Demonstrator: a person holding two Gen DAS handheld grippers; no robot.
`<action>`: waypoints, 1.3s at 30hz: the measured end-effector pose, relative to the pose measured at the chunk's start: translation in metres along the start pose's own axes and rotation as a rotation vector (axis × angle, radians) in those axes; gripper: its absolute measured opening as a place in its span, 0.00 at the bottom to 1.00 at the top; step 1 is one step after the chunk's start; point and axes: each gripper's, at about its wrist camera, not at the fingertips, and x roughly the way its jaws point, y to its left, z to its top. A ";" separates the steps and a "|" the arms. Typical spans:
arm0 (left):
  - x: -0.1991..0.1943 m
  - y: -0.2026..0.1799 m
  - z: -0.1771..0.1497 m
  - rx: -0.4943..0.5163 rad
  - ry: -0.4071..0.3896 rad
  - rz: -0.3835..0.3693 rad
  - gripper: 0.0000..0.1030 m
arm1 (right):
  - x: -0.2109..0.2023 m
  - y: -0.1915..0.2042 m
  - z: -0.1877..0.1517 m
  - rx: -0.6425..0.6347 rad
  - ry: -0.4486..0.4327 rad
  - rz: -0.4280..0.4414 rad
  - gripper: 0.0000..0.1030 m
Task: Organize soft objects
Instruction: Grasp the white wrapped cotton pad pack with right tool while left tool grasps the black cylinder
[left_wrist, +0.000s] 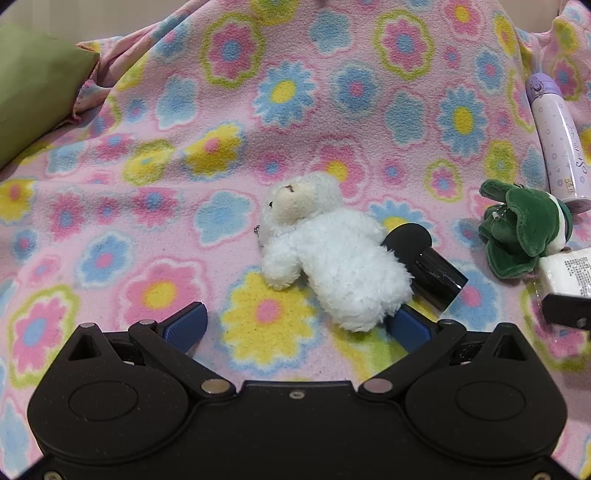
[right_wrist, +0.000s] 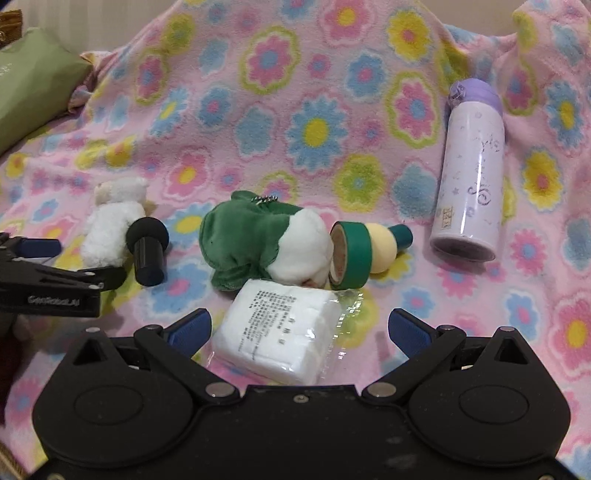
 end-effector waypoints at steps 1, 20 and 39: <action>0.000 0.000 0.000 0.000 0.000 0.000 0.98 | 0.003 0.001 0.000 0.000 0.011 0.005 0.99; -0.002 0.000 -0.003 0.007 -0.020 0.009 0.97 | -0.002 -0.036 -0.020 0.024 -0.079 0.055 0.62; -0.022 -0.069 0.012 0.460 -0.138 -0.140 0.89 | 0.002 -0.044 -0.020 0.086 -0.094 0.104 0.67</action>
